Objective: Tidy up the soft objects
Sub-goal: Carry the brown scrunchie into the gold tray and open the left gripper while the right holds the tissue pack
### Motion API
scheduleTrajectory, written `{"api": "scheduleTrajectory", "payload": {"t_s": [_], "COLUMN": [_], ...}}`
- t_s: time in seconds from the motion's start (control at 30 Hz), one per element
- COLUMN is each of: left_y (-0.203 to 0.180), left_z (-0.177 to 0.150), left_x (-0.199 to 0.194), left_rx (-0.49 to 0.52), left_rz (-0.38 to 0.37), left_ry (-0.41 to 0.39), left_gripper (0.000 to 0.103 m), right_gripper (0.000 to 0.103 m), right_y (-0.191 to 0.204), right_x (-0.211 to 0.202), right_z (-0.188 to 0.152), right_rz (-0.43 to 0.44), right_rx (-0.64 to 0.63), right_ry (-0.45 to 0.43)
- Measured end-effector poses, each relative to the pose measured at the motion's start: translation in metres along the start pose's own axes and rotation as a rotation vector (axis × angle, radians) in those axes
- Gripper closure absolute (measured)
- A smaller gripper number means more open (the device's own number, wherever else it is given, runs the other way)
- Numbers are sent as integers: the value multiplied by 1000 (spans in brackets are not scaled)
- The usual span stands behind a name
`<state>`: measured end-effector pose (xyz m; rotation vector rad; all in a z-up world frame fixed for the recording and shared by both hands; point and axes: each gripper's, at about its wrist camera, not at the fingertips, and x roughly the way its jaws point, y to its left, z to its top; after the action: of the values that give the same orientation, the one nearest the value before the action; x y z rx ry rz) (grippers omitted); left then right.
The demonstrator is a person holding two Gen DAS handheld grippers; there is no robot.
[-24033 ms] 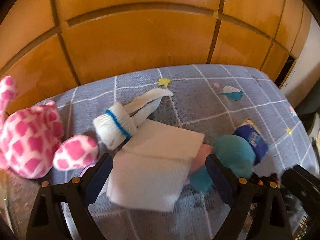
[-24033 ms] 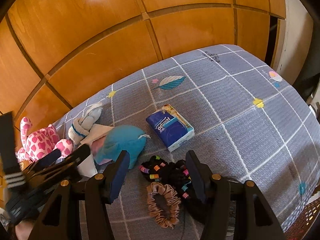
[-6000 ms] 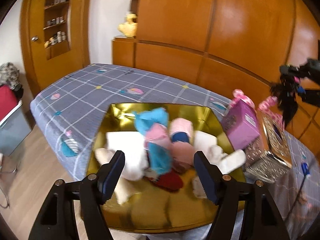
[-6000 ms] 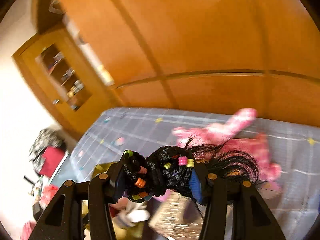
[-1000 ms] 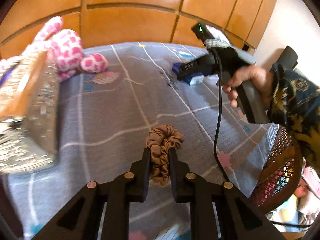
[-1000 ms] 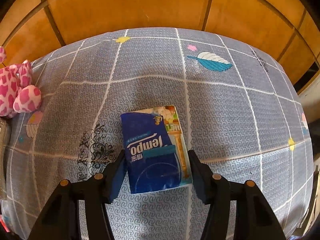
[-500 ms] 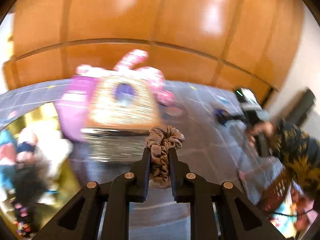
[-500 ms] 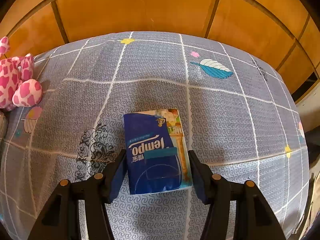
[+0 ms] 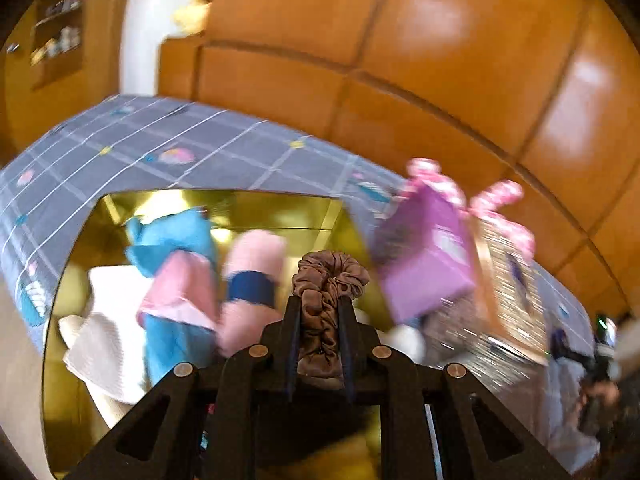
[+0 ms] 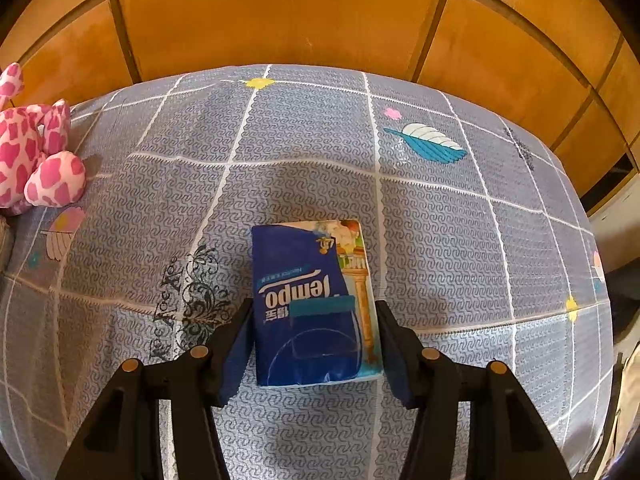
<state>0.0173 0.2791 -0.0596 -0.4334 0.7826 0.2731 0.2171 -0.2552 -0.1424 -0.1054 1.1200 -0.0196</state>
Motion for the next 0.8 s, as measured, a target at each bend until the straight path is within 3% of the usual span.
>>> {"api": "scheduleTrajectory", "payload": {"t_s": [0.17, 0.27, 0.33, 0.4, 0.8], "left_y": [22, 27, 29, 28, -11], "left_z": [11, 13, 11, 9, -18], "left_x": [32, 37, 32, 22, -30], "left_rx": [-40, -44, -51, -42, 55], "left_rz": [63, 103, 98, 110, 162], "left_ry": [46, 49, 38, 15, -88], "left_gripper": [83, 73, 58, 51, 37], "right_gripper": [46, 46, 46, 46, 46], "right_y": [1, 2, 3, 3, 5], "right_x": [-1, -2, -3, -3, -5], "right_z": [0, 0, -1, 0, 0], "right_rz": [-2, -6, -7, -6, -31], "right_rx": [0, 0, -1, 0, 6], "right_ry": [-1, -1, -1, -1, -5]}}
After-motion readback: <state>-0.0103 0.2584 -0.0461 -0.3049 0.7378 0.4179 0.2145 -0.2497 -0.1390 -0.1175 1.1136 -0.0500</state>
